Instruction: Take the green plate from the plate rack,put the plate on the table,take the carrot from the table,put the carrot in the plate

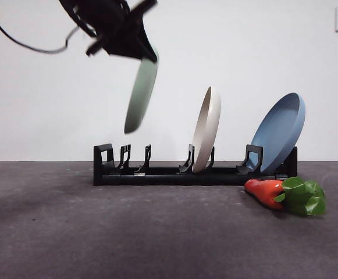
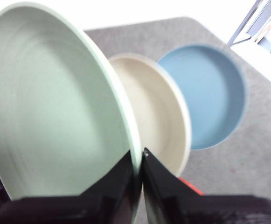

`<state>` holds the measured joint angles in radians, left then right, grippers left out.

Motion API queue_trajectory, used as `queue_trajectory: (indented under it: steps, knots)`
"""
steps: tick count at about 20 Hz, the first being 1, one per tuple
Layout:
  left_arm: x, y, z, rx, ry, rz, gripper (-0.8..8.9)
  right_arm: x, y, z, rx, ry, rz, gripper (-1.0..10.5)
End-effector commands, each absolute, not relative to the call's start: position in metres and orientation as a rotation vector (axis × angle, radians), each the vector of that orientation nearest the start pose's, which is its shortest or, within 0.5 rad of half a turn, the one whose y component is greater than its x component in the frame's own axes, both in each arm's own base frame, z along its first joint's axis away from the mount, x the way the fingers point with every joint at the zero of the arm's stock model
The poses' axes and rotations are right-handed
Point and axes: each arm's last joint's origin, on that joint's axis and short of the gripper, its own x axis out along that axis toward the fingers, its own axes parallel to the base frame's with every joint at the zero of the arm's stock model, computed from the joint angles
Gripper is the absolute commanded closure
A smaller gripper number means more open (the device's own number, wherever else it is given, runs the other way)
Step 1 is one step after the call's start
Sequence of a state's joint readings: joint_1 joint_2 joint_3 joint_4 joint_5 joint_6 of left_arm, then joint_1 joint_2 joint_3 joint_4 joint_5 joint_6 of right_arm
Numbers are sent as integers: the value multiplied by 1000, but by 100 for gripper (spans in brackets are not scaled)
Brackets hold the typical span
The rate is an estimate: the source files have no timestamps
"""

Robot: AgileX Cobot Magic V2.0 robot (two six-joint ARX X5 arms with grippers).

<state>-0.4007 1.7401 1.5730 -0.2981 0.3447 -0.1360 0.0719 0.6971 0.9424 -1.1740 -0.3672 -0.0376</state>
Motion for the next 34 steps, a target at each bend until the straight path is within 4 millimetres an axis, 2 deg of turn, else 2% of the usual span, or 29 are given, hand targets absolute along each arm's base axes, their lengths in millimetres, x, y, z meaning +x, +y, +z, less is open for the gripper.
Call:
queue_trajectory:
  steps: [1,4,7,9,12,16,21,24,30,34]
  knots:
    - [341,-165,364,-59,490,-741,822,96,18,316,106,911,425,226]
    - [298,-166,389,92,480,-806,821,96,18,316,106,910,425,226]
    - [246,-174,406,353,486,-748,820,96,18,316,106,911,425,227]
    - [220,-188,406,505,504,-734,819,96,18,316,107,910,425,227]
    - [197,-209,391,650,577,-729,819,96,18,316,107,910,425,227]
    - [177,-232,338,812,640,-691,819,96,18,316,107,910,425,227]
    - [164,-243,258,931,686,-721,819,96,18,316,108,911,425,227]
    - [162,-251,218,991,688,-744,819,96,18,316,107,911,425,227]
    - [172,-272,171,1113,711,-779,820,97,18,316,108,916,424,227]
    - [175,-278,152,1150,737,-789,821,97,18,316,114,917,421,227]
